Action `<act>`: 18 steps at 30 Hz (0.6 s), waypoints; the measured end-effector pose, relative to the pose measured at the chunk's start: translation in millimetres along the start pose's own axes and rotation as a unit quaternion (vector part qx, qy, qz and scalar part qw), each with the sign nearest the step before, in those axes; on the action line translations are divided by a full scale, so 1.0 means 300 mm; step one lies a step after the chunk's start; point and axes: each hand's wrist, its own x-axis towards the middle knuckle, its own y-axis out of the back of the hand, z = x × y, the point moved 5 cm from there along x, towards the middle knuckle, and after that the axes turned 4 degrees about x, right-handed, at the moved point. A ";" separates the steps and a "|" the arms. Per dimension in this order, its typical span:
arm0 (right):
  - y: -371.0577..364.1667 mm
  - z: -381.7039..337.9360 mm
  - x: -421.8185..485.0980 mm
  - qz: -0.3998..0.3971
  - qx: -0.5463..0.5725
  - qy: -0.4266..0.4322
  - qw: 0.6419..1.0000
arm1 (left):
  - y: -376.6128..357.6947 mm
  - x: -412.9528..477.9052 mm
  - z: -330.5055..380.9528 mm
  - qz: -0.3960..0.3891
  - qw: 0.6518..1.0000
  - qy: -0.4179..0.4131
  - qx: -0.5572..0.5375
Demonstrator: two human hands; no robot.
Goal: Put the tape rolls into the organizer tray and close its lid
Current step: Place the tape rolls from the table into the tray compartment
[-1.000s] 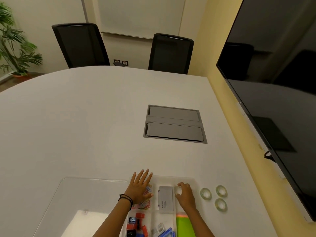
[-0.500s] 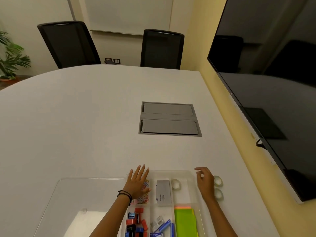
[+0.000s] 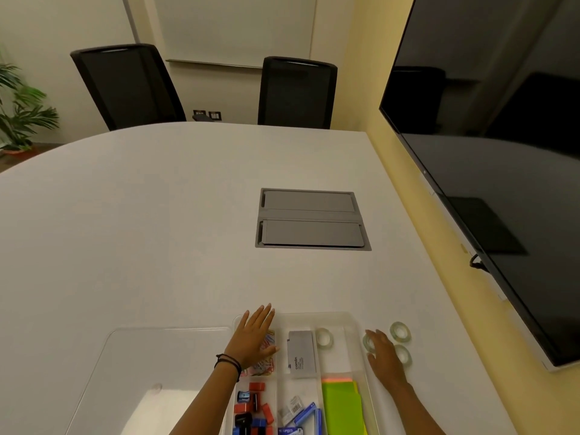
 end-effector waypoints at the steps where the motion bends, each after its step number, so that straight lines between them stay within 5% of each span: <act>1: -0.001 0.000 -0.007 0.006 -0.008 -0.002 1.000 | -0.003 0.002 -0.001 0.001 1.000 -0.004 0.005; 9: 0.021 0.015 -0.030 0.057 -0.010 -0.016 0.998 | 0.012 -0.011 0.022 0.022 0.999 -0.030 0.000; 14: 0.086 -0.010 -0.024 0.170 0.115 -0.085 0.975 | 0.007 -0.003 0.022 0.007 1.000 -0.020 0.003; 18: 0.128 -0.101 0.015 0.212 0.192 -0.031 0.958 | -0.008 0.010 0.016 -0.017 1.000 0.004 0.001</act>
